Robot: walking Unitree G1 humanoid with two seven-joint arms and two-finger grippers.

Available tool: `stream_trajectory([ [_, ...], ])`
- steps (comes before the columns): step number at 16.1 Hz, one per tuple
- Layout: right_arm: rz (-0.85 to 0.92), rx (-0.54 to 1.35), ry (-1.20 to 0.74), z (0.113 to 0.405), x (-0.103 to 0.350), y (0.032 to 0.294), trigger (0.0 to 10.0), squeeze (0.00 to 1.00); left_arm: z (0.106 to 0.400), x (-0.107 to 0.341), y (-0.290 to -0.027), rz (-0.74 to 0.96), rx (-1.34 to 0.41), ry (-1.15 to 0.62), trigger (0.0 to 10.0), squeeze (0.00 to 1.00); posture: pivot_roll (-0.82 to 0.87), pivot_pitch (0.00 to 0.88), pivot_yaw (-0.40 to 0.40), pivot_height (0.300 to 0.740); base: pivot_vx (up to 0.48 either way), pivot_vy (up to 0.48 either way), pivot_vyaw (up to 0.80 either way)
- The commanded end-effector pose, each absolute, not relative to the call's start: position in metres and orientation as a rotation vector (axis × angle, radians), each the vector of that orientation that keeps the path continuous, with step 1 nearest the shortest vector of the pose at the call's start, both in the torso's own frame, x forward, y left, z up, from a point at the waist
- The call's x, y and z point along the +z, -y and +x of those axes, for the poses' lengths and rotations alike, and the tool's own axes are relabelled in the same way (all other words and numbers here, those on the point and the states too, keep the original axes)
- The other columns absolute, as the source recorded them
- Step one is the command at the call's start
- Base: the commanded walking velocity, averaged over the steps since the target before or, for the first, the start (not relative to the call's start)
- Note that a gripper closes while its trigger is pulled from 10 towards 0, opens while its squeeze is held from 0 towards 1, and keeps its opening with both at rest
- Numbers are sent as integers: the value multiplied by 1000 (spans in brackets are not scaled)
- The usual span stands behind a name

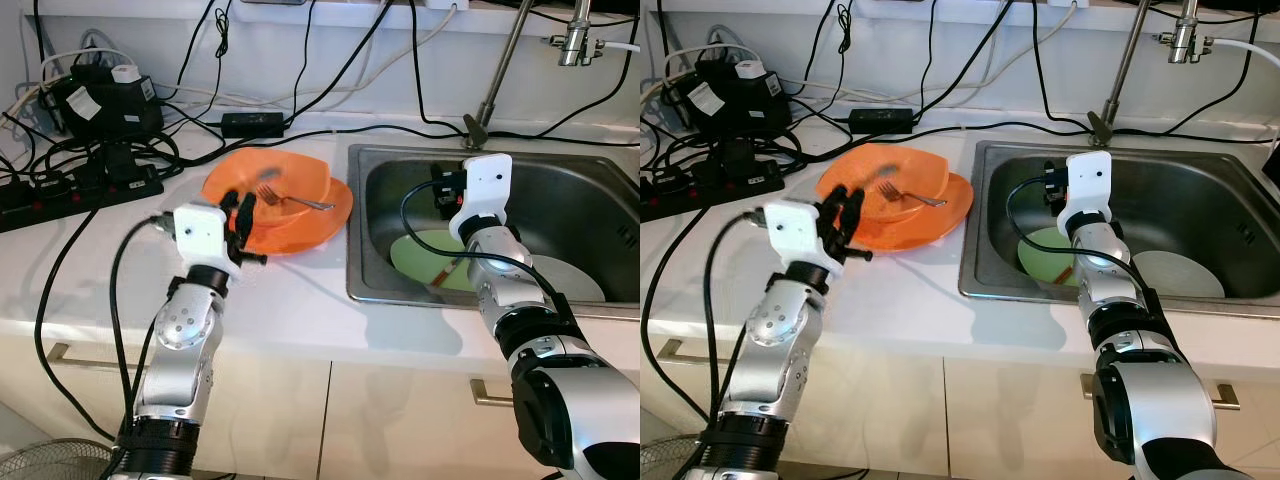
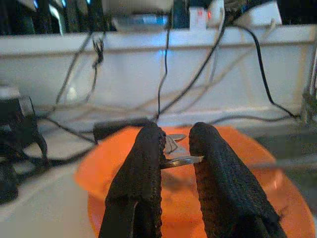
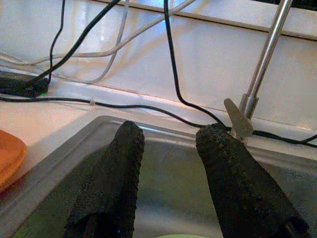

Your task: Kitchen organization

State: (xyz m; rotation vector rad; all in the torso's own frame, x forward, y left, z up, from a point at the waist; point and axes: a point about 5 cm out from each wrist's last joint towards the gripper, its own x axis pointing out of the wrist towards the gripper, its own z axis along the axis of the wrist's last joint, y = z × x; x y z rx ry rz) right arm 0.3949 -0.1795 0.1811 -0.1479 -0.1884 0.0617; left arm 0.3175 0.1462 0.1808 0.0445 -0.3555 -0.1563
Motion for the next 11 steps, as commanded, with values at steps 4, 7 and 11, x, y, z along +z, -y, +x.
stream_trajectory([
  [4, -141, 66, 208, 397, 187, 177, 10000, 0, 314, 234, -134, 100, -184, 584, 10000, 0, 91, 0, -12, 740, 0, 0, 0],
  [7, -136, 65, 217, 396, 188, 177, 10000, 0, 314, 253, -118, 112, -266, 631, 10000, 0, 88, 0, -9, 740, 0, 0, 0],
  [11, -132, 57, 225, 396, 190, 181, 10000, 769, 315, 260, -91, 59, -418, 641, 10000, 0, 78, 0, -8, 740, 0, 0, 0],
])
